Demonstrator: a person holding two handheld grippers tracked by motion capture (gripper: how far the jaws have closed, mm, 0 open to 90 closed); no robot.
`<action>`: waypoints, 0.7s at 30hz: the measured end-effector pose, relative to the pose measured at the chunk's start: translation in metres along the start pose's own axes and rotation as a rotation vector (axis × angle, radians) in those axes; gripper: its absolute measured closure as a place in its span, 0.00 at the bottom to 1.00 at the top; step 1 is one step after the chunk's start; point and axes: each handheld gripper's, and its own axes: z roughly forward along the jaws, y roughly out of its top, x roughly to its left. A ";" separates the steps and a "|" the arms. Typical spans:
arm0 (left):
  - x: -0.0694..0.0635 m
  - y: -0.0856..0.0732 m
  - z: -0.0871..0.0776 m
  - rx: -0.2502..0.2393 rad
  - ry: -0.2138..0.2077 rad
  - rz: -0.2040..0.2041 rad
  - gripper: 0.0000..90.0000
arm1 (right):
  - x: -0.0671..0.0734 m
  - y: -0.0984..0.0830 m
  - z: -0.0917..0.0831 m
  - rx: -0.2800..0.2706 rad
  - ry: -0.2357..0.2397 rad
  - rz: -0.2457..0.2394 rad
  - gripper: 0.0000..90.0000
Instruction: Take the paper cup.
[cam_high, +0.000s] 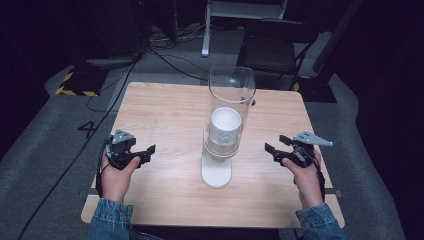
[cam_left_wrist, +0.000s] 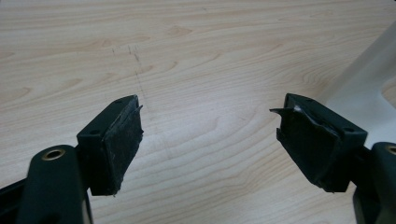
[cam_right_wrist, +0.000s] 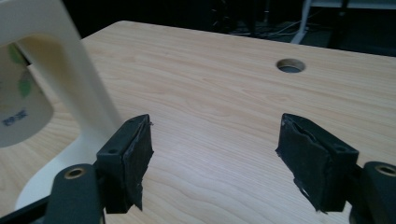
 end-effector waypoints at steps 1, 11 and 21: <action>-0.001 0.000 -0.001 -0.001 -0.006 0.003 0.24 | 0.008 0.002 0.005 0.002 0.020 -0.011 0.30; -0.006 0.001 -0.001 0.020 -0.030 0.021 0.24 | 0.043 0.003 0.018 0.029 0.145 -0.063 0.28; -0.006 -0.003 -0.005 -0.008 -0.030 0.042 0.23 | 0.073 0.002 0.029 0.042 0.255 -0.112 0.22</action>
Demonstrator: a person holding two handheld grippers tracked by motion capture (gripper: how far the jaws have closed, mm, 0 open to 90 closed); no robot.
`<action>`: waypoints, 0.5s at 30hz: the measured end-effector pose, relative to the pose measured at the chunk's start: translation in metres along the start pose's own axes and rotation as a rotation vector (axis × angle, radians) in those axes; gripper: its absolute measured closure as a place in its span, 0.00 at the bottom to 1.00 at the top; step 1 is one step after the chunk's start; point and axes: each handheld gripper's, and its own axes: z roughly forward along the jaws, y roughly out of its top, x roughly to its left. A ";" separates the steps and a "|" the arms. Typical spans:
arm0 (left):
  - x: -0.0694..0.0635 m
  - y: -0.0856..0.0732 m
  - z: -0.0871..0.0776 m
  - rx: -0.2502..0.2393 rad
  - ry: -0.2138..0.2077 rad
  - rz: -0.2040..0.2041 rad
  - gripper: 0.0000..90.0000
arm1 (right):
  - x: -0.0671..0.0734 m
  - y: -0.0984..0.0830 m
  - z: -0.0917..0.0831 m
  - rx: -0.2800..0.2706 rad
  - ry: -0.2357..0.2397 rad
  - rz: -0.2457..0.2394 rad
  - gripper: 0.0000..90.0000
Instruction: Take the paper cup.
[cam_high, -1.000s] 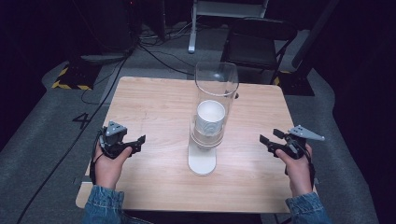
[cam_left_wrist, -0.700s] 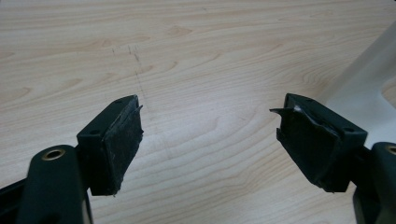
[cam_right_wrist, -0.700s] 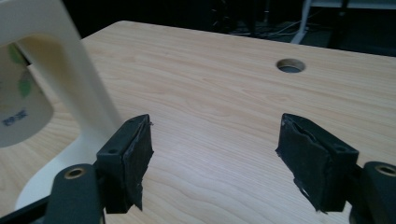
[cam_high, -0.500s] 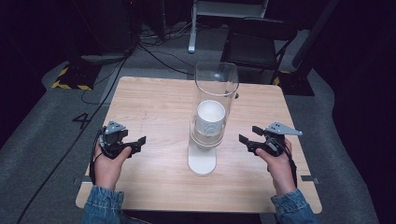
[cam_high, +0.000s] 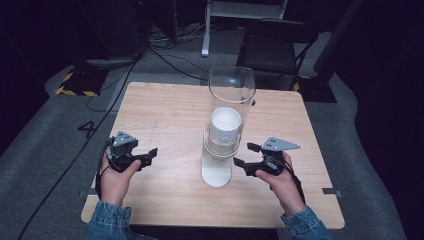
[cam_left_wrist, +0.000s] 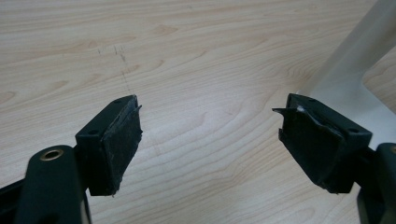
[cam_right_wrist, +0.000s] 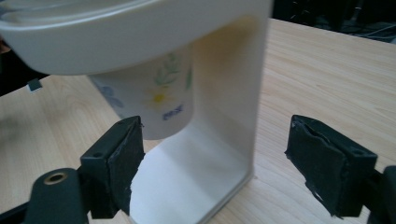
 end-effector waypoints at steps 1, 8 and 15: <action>0.000 0.000 0.000 -0.005 0.000 0.006 0.23 | 0.003 0.000 0.003 0.002 0.008 -0.012 0.21; -0.002 -0.006 -0.002 -0.011 0.037 0.037 0.21 | 0.015 0.003 0.018 -0.017 0.065 -0.023 0.18; -0.001 -0.012 -0.007 -0.028 0.037 0.037 0.21 | 0.022 0.005 0.032 -0.026 0.093 -0.020 0.18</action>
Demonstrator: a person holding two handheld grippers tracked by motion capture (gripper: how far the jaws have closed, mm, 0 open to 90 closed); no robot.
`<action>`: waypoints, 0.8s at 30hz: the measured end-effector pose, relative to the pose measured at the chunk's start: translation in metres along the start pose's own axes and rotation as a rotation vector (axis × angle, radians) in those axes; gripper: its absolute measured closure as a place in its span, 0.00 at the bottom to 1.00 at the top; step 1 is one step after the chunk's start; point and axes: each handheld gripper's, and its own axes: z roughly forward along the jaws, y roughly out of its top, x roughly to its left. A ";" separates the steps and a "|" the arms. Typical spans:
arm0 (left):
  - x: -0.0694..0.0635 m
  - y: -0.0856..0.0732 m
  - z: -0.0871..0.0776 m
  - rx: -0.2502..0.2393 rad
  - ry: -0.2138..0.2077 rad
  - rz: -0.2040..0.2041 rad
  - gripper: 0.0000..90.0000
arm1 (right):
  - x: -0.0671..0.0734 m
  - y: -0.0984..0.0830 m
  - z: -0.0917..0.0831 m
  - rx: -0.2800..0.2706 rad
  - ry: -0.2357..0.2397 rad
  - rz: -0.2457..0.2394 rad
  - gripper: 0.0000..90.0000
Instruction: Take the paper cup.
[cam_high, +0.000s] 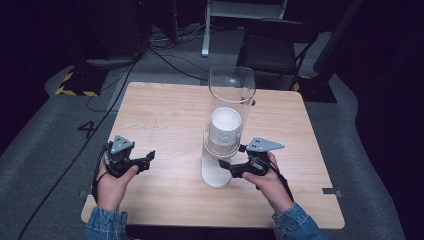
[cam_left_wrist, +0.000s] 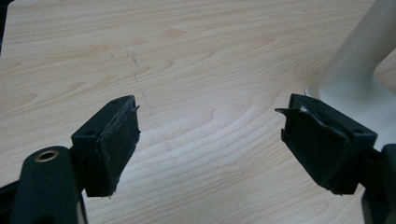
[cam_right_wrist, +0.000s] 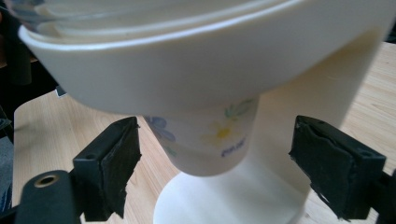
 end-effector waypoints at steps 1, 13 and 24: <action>0.001 -0.002 -0.001 0.001 0.001 0.000 0.21 | 0.001 0.000 0.004 -0.004 0.005 0.001 0.18; 0.004 -0.007 -0.006 0.002 -0.001 -0.007 0.21 | 0.006 -0.001 0.022 -0.065 -0.003 -0.024 0.24; 0.005 -0.008 -0.008 -0.001 -0.002 -0.010 0.21 | 0.007 0.000 0.023 -0.065 -0.034 -0.085 0.36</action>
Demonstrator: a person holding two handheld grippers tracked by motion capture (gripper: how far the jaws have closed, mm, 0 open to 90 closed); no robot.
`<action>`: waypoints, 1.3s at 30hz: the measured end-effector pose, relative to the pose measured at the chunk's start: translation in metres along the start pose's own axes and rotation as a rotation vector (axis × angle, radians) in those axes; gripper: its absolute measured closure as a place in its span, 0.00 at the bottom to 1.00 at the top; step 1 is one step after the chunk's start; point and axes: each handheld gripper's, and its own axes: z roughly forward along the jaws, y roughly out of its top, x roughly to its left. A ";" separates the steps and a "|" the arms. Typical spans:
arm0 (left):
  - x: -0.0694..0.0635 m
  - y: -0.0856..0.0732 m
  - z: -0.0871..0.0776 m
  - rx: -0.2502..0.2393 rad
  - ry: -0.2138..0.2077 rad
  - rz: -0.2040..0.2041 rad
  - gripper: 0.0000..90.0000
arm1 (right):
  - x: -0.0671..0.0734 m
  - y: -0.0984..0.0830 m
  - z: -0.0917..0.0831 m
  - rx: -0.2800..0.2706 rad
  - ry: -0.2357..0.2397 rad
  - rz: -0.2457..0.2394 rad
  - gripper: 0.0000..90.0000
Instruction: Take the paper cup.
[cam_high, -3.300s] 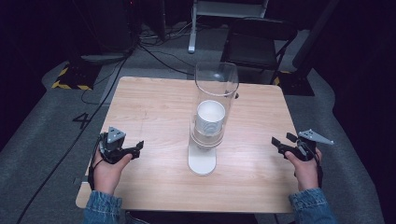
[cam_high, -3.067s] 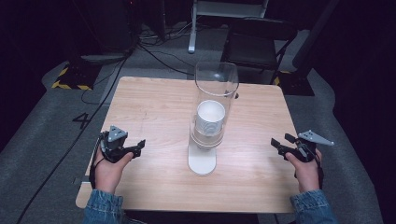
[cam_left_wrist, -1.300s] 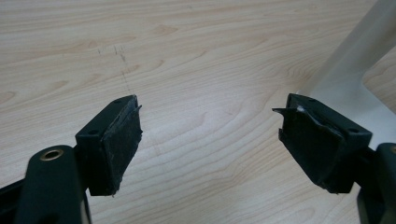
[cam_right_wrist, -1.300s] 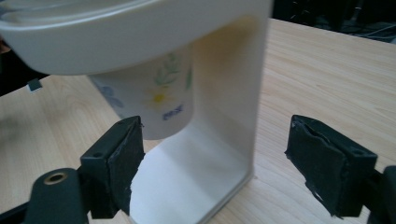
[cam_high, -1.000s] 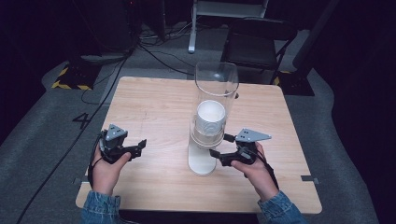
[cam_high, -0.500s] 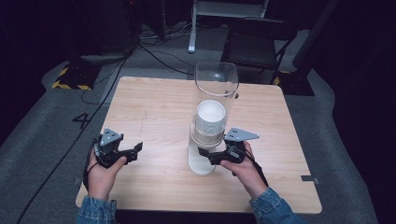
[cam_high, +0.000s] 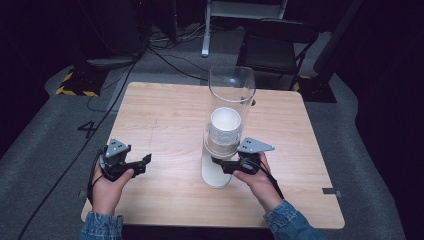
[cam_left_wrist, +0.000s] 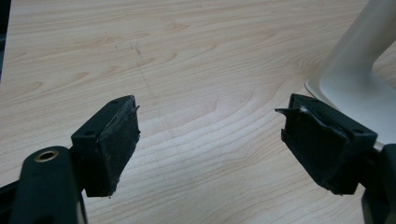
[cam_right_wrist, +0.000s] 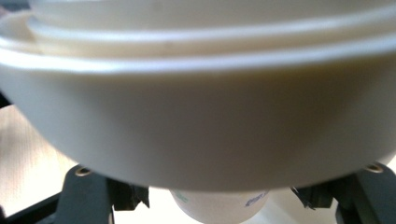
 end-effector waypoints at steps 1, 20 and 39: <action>0.000 0.000 0.000 -0.001 -0.001 0.000 0.21 | 0.000 0.000 0.000 0.000 0.002 0.001 0.36; 0.001 -0.001 0.000 0.009 -0.008 0.002 0.21 | -0.006 -0.002 0.000 0.002 -0.021 -0.063 0.36; 0.002 -0.002 0.000 0.011 -0.008 -0.008 0.21 | -0.003 -0.018 0.009 0.042 0.035 0.061 0.37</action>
